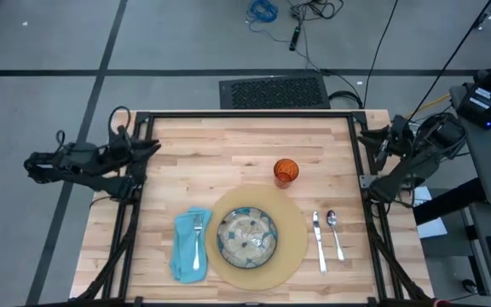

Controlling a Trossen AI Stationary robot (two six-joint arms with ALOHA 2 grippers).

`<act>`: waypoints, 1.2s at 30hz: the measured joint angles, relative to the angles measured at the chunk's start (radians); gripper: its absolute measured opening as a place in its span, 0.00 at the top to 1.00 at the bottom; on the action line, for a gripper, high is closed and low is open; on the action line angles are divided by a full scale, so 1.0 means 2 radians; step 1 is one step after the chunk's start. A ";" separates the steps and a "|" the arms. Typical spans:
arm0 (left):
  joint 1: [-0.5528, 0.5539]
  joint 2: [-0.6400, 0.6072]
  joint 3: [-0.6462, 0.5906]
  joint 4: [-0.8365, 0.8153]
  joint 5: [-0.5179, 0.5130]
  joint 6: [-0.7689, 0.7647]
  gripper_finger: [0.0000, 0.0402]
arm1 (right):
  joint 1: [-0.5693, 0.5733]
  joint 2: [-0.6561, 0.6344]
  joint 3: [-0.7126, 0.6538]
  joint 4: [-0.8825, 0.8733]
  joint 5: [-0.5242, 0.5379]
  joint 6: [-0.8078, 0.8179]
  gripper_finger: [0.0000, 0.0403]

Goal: Set table place
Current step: Return to Home Position

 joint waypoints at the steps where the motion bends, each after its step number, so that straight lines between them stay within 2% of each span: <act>1: -0.002 -0.007 -0.010 0.000 0.005 -0.002 0.85 | 0.000 -0.009 -0.008 0.018 -0.004 -0.024 0.74; 6: -0.013 -0.039 -0.070 0.021 0.023 -0.012 0.85 | 0.000 -0.052 -0.053 0.156 -0.056 -0.176 0.74; 11: -0.029 -0.067 -0.136 0.113 0.055 -0.007 0.85 | 0.000 -0.089 -0.099 0.342 -0.170 -0.332 0.74; 14: -0.042 -0.074 -0.164 0.165 0.071 0.001 0.85 | 0.000 -0.105 -0.137 0.417 -0.216 -0.356 0.74; 16: -0.050 -0.075 -0.172 0.172 0.071 0.001 0.85 | 0.000 -0.108 -0.170 0.442 -0.239 -0.356 0.74; 21: -0.076 -0.075 -0.193 0.216 0.084 -0.010 0.85 | 0.000 -0.110 -0.248 0.566 -0.326 -0.361 0.74; 28: -0.117 -0.075 -0.254 0.288 0.061 -0.009 0.85 | 0.049 -0.109 -0.336 0.682 -0.320 -0.398 0.74; 31: -0.132 -0.074 -0.291 0.331 0.031 -0.008 0.85 | 0.091 -0.109 -0.361 0.705 -0.258 -0.413 0.74; 34: -0.143 -0.074 -0.316 0.358 -0.014 0.006 0.85 | 0.141 -0.109 -0.374 0.706 -0.152 -0.430 0.74; 36: -0.145 -0.074 -0.320 0.365 -0.030 0.024 0.85 | 0.173 -0.109 -0.375 0.720 -0.104 -0.459 0.74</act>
